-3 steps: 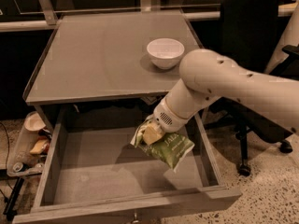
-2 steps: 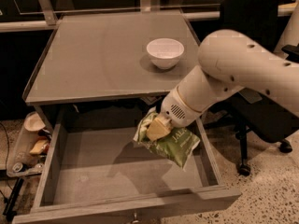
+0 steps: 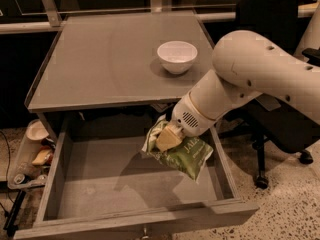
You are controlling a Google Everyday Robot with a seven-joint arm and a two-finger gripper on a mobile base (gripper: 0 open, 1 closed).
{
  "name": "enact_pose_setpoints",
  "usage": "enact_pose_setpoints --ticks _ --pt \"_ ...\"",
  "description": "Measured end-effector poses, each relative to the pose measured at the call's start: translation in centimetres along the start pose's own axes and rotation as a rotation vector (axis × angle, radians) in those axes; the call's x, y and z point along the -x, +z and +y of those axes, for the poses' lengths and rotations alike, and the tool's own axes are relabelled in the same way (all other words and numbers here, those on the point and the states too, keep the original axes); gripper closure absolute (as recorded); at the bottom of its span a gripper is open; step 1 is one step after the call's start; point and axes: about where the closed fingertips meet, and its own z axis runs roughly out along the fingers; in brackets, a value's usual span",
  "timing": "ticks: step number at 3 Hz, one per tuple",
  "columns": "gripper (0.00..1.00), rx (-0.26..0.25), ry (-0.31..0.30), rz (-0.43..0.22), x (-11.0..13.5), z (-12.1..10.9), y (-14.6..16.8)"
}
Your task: Pick green jalapeno chip bag from top drawer and place on counter
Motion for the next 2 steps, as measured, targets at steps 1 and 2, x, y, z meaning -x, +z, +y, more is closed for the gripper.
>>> enact_pose_setpoints --ticks 1,2 --pt "1.00 0.032 -0.097 -0.050 3.2 3.3 -3.3" --pt "1.00 0.047 -0.220 -0.101 8.1 7.1 -7.2"
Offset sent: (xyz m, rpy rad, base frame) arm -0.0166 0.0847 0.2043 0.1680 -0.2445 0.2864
